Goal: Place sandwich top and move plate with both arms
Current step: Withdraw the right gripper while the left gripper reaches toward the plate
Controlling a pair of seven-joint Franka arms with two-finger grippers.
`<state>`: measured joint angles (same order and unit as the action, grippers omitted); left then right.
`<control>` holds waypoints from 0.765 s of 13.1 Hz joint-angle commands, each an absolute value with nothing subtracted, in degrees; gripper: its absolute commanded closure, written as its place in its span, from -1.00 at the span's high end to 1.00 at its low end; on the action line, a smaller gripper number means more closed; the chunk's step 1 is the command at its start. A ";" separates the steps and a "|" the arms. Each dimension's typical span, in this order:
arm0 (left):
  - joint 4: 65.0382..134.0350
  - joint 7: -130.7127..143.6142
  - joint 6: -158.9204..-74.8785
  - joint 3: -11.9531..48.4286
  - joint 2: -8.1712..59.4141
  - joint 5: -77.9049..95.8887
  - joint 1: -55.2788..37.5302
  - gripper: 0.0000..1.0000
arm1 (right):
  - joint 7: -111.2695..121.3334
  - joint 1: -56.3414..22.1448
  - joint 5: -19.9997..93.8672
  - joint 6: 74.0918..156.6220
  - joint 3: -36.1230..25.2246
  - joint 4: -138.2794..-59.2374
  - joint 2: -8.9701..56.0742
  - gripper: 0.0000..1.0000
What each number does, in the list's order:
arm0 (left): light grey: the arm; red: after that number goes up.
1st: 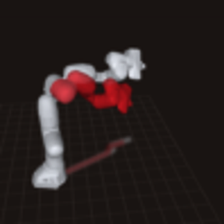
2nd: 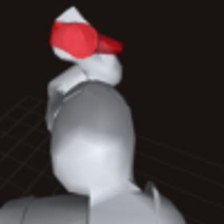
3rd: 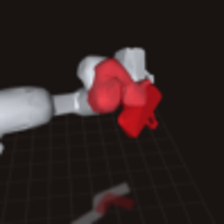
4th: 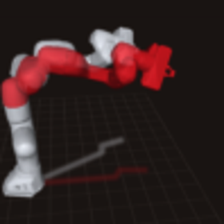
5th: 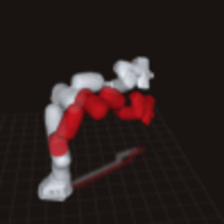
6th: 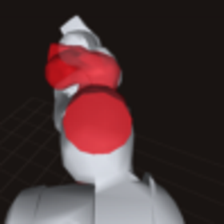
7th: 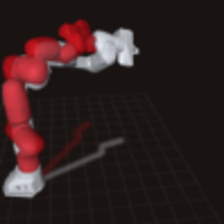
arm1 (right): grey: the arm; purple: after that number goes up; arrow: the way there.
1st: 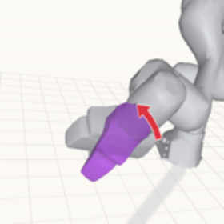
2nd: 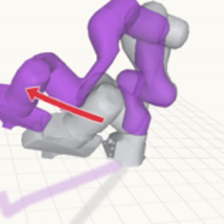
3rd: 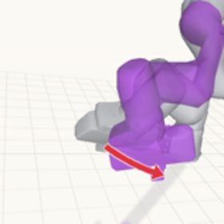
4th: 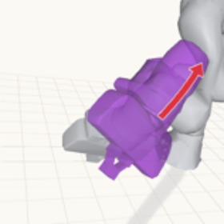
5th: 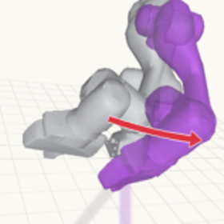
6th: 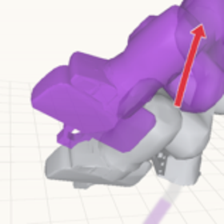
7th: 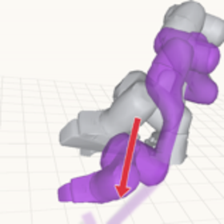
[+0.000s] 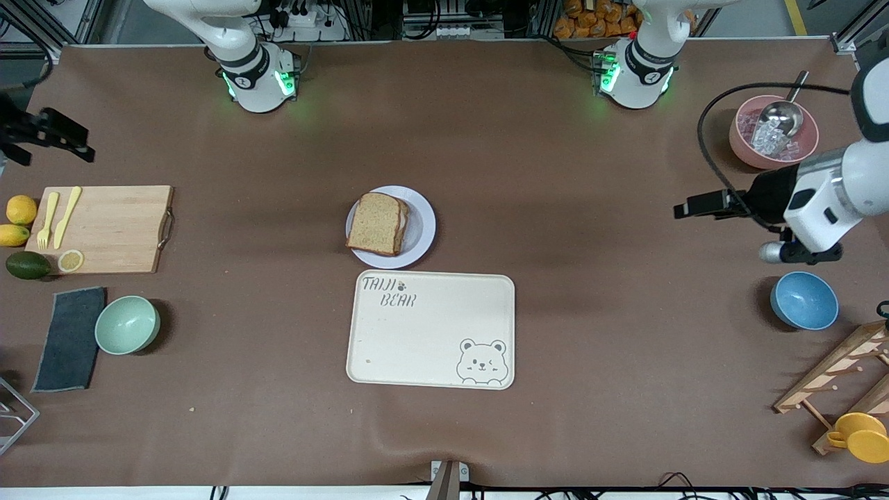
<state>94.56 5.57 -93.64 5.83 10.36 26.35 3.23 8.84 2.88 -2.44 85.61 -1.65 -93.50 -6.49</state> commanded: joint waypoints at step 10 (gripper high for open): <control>108.11 4.57 -128.64 23.11 23.53 42.36 -4.55 1.00 | 5.01 5.63 -0.97 88.95 -0.53 -90.97 -1.76 1.00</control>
